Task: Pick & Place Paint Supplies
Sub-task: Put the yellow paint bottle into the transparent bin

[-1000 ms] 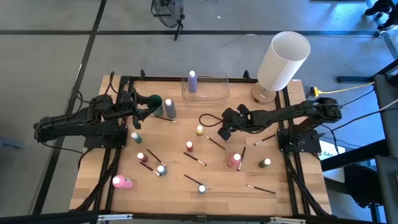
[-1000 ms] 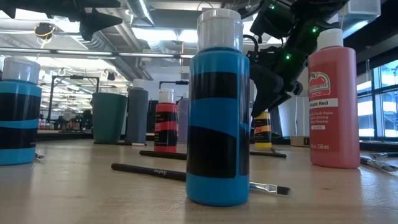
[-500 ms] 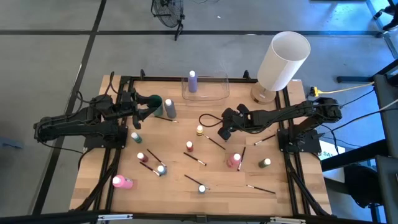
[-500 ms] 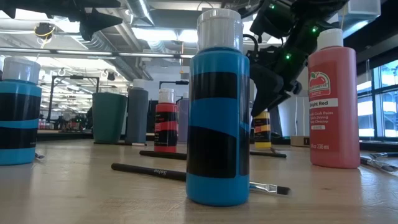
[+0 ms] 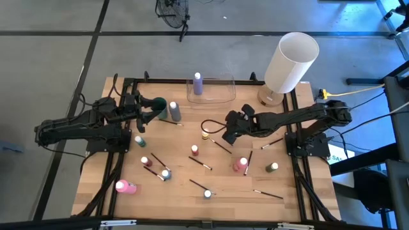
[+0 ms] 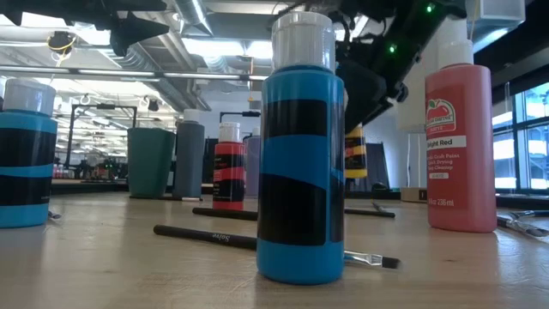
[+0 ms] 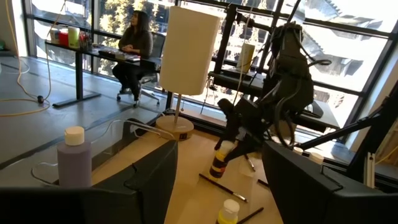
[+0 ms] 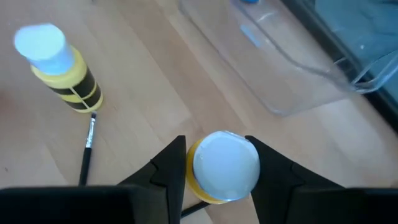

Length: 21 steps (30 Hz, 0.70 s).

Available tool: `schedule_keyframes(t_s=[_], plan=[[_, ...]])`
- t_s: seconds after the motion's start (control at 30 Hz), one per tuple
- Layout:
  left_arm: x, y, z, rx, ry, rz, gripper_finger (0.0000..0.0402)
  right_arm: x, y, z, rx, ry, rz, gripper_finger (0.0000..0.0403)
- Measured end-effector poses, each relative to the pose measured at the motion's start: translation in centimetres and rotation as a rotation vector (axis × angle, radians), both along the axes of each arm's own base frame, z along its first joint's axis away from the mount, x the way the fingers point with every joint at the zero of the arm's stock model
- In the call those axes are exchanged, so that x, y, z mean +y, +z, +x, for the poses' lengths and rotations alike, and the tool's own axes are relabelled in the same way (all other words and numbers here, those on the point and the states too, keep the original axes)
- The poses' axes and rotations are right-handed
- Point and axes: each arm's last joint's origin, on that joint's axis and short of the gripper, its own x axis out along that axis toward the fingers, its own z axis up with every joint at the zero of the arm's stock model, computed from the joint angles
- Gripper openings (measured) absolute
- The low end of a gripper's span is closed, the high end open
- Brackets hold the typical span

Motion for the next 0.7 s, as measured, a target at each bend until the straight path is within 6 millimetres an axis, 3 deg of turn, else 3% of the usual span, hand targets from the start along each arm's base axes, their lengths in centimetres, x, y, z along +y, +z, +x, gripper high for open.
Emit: schedule_keyframes(t_s=[0.47, 0.7], plan=[[0.5, -0.9, 2.5, 0.073, -0.011, -0.016, 0.0230, 2.1, 3.5, 1.3, -0.059, 0.115, -0.061, 0.0136], [0.7, -1.1, 3.8, 0.074, -0.060, -0.017, 0.0229, 2.8, 4.2, 1.5, -0.091, 0.139, -0.059, 0.0136]])
